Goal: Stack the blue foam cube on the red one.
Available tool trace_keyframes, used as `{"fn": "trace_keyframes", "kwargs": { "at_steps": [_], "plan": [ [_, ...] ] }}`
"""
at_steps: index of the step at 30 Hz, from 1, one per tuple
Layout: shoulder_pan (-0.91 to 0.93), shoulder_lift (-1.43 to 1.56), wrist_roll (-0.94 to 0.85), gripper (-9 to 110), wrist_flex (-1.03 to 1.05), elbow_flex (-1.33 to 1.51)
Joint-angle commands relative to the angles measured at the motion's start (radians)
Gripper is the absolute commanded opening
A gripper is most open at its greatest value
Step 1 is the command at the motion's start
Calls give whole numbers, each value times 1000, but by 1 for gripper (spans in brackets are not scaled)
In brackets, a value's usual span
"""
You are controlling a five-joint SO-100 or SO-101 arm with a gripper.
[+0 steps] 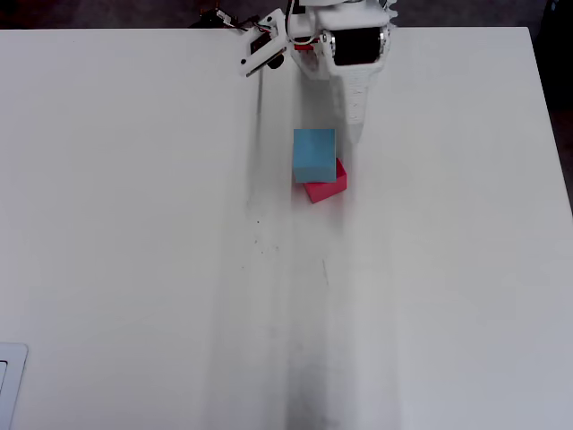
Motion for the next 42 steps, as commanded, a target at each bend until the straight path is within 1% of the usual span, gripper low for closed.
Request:
{"fn": "trace_keyframes", "kwargs": {
  "at_steps": [1, 9, 13, 21, 22, 25, 34, 42],
  "plan": [
    [-29, 61, 5, 24, -29, 38],
    [-38, 201, 5, 22, -112, 258],
    [-31, 311, 5, 20, -149, 367],
    [-37, 534, 6, 19, -199, 561],
    [-12, 661, 8, 19, -195, 666],
    [-2, 698, 8, 19, -160, 707],
    [38, 772, 8, 19, -156, 805],
    [17, 807, 12, 19, -167, 836]
  ]
}}
